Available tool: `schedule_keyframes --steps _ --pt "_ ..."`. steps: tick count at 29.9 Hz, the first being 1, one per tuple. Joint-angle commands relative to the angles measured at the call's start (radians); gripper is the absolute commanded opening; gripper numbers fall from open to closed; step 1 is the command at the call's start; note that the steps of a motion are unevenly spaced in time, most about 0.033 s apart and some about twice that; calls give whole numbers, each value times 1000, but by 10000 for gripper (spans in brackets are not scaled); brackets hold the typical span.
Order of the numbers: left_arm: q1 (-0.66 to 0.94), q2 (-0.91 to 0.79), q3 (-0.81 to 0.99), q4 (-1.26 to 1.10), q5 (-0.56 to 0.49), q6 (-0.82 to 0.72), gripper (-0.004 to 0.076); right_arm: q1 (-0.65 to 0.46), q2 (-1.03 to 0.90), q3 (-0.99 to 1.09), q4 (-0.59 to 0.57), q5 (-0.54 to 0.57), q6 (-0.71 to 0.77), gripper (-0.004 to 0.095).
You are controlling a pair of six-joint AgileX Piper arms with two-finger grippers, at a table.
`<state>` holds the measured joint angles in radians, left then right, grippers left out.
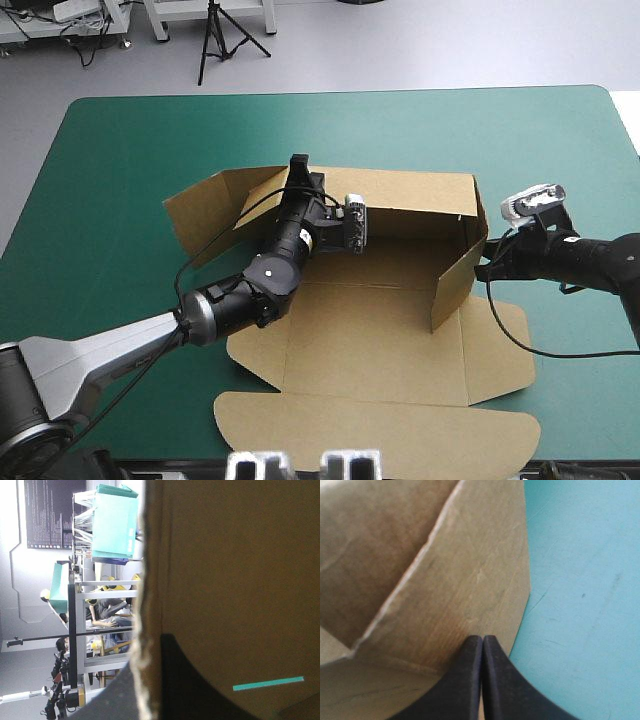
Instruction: Fold the box
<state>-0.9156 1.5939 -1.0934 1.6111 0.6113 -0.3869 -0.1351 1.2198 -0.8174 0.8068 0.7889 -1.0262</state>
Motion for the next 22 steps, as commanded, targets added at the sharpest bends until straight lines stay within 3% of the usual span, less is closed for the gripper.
schedule_keyframes --steps 1,4,9,12,18,22 --pt "-2 -26 -17 -26 39 -13 -9 -1 -30 -23 45 -12 -45 -8" --pt "-2 -26 -17 -26 39 -13 -9 -1 -30 -23 32 15 -43 92" --pt "-2 -26 -17 -26 39 -13 -9 -1 -30 -23 -5 110 -43 389" --pt "-2 -26 -17 -26 43 -23 -9 -1 -30 -23 -22 128 -45 500" --pt "-2 -26 -17 -22 48 -23 -9 -1 -30 -23 -12 144 -97 542" --pt "-2 -26 -17 -5 46 -23 -9 -1 -13 -23 122 85 -196 542"
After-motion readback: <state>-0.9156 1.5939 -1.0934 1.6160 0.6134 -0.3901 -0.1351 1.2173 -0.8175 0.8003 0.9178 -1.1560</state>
